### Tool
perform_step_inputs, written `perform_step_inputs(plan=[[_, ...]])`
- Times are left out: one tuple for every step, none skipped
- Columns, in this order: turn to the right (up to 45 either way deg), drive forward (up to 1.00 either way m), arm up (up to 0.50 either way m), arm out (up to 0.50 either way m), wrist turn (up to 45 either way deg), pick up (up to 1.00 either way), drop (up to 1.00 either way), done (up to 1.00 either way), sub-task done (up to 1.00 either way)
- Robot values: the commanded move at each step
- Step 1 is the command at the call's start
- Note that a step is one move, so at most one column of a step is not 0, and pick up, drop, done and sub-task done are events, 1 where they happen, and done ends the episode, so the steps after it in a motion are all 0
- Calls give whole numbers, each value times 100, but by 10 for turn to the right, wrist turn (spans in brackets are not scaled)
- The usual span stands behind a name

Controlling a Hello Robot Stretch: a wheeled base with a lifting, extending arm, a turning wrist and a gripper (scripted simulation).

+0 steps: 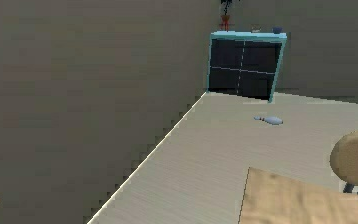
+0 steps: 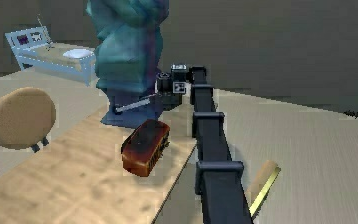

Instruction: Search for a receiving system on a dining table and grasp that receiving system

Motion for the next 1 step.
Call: perform_step_inputs(plan=[[0, 0, 0, 0, 60, 0, 0, 0, 0]])
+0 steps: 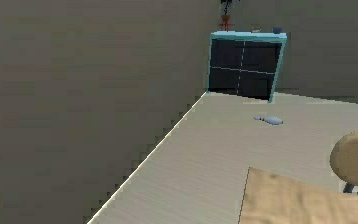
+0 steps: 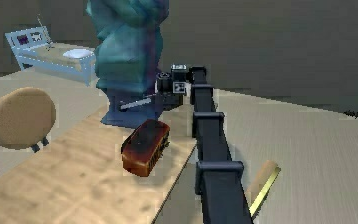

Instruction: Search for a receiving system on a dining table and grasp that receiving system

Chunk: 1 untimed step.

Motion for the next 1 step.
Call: perform_step_inputs(plan=[[0, 0, -30, 0, 0, 0, 0, 0, 0]])
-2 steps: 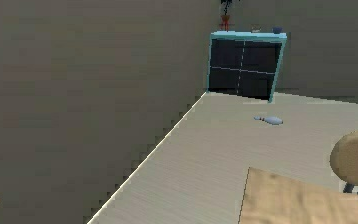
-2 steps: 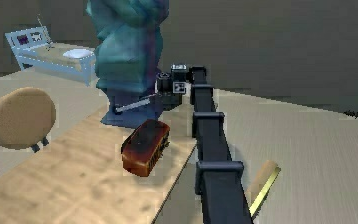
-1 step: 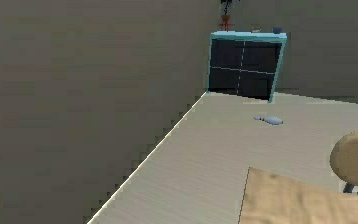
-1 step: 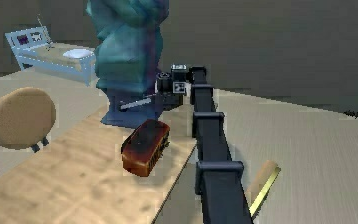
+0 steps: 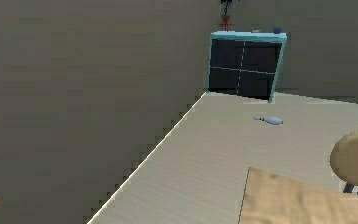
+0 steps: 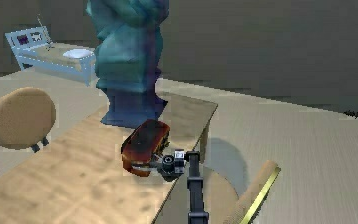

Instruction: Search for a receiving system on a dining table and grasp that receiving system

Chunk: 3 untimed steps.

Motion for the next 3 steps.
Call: perform_step_inputs(plan=[[0, 0, 0, 0, 0, 100, 0, 0, 0], [0, 0, 10, 0, 0, 0, 0, 0, 0], [0, 0, 0, 0, 0, 0, 0, 100, 0]])
